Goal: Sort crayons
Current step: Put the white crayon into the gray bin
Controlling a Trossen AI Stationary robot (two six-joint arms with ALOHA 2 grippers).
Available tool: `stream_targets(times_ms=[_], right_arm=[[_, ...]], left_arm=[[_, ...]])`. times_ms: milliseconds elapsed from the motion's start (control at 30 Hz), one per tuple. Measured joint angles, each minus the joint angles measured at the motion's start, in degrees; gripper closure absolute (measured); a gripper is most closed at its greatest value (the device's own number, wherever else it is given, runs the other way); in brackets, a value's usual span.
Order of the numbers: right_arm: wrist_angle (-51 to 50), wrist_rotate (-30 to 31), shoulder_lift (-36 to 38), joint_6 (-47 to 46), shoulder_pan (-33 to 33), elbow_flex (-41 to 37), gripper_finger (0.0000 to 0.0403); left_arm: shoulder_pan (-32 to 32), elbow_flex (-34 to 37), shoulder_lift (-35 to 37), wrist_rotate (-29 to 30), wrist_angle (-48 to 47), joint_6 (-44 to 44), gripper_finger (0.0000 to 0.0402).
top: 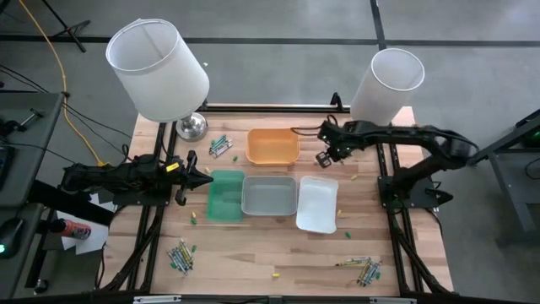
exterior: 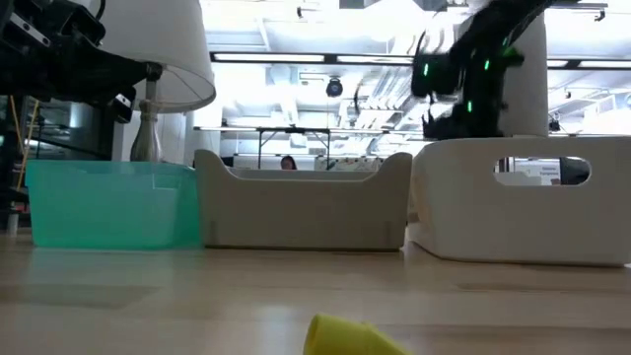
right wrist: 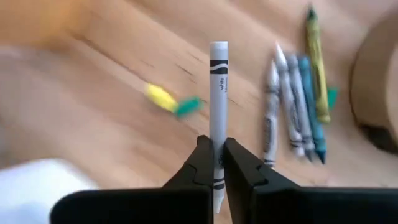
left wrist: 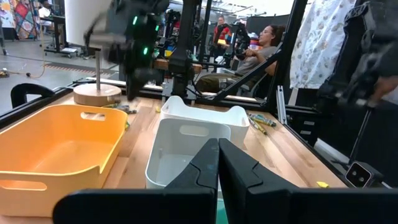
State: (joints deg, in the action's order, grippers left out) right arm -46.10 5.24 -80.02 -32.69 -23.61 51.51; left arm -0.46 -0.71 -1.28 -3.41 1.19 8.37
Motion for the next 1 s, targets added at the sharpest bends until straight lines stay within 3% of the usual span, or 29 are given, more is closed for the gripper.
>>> stream_targets(times_ms=[167,367,533,900,1000], right_arm=[[3.8,0.1,11.1,2.5,0.9,3.4,0.0400],[25.7,-8.3,19.9,11.0,4.8,3.9,0.0401],[38.4,-11.7,20.3,15.4,9.6,3.9,0.0402],[38.7,-11.6,19.7,16.1,10.9,3.9,0.0402],[39.0,-13.9,17.3,14.1,11.7,3.9,0.0402]], left_arm=[[0.0,0.0,0.0,0.0,0.0,0.0,0.0401],[0.0,0.0,0.0,0.0,0.0,0.0,0.0401],[0.0,0.0,0.0,0.0,0.0,0.0,0.0402],[0.0,0.0,0.0,0.0,0.0,0.0,0.0401],[0.0,0.0,0.0,0.0,0.0,0.0,0.0402]])
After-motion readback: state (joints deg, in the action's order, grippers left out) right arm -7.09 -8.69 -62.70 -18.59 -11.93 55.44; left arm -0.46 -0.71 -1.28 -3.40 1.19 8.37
